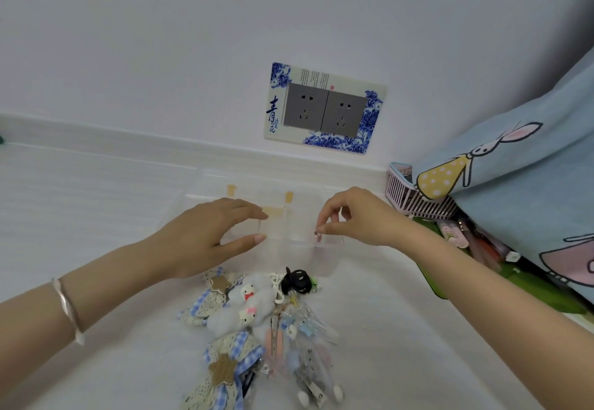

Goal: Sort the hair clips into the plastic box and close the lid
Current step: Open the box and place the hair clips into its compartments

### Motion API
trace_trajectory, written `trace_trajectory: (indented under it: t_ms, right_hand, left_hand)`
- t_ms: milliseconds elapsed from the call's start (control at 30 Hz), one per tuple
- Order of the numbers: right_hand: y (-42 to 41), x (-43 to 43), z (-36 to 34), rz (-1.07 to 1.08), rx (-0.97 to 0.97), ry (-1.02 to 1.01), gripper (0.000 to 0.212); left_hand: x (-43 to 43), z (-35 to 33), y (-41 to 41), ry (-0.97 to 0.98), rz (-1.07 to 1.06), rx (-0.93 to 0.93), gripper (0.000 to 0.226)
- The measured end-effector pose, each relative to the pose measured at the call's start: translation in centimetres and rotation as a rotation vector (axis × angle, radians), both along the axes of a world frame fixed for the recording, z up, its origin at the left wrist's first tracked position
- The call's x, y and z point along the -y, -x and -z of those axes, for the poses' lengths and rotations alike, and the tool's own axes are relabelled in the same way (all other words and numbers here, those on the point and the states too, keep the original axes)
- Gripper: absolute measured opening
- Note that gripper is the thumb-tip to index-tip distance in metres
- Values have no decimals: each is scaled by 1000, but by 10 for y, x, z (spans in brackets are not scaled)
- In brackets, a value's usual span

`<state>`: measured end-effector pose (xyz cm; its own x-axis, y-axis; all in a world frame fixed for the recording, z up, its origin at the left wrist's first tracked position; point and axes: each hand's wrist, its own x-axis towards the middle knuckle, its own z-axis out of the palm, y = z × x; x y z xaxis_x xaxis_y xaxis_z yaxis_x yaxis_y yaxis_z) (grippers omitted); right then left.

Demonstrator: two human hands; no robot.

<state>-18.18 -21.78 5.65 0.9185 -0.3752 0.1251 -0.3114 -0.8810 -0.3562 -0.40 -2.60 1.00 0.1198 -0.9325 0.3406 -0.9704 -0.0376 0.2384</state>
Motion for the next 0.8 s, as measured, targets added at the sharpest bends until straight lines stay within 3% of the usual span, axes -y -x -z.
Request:
trace_trajectory:
  t_ms: [67, 133, 200, 267, 367, 467, 667, 800]
  right_hand:
    - [2, 2, 0, 20, 87, 59, 4]
    - [8, 3, -6, 72, 314, -9, 5]
    - [15, -4, -16, 77, 590, -208, 9]
    - [21, -15, -21, 19, 737, -324, 12]
    - [27, -31, -15, -37, 764, -391, 14]
    - [34, -35, -8, -44, 727, -404, 12]
    - [33, -28, -15, 37, 669, -598, 8]
    - [26, -23, -21, 93, 564, -602, 28]
  left_hand:
    - [-2, -4, 5, 24, -2, -57, 63]
    - [-1, -12, 15, 108, -10, -211, 51]
    - [5, -25, 30, 93, 13, -479, 48]
    - [16, -37, 44, -37, 65, -810, 54]
    - [33, -48, 52, -90, 72, -1222, 47]
    - [43, -52, 53, -4, 70, -1450, 37]
    - [53, -49, 51, 79, 25, -1486, 25]
    - [58, -47, 50, 65, -3, -1329, 23]
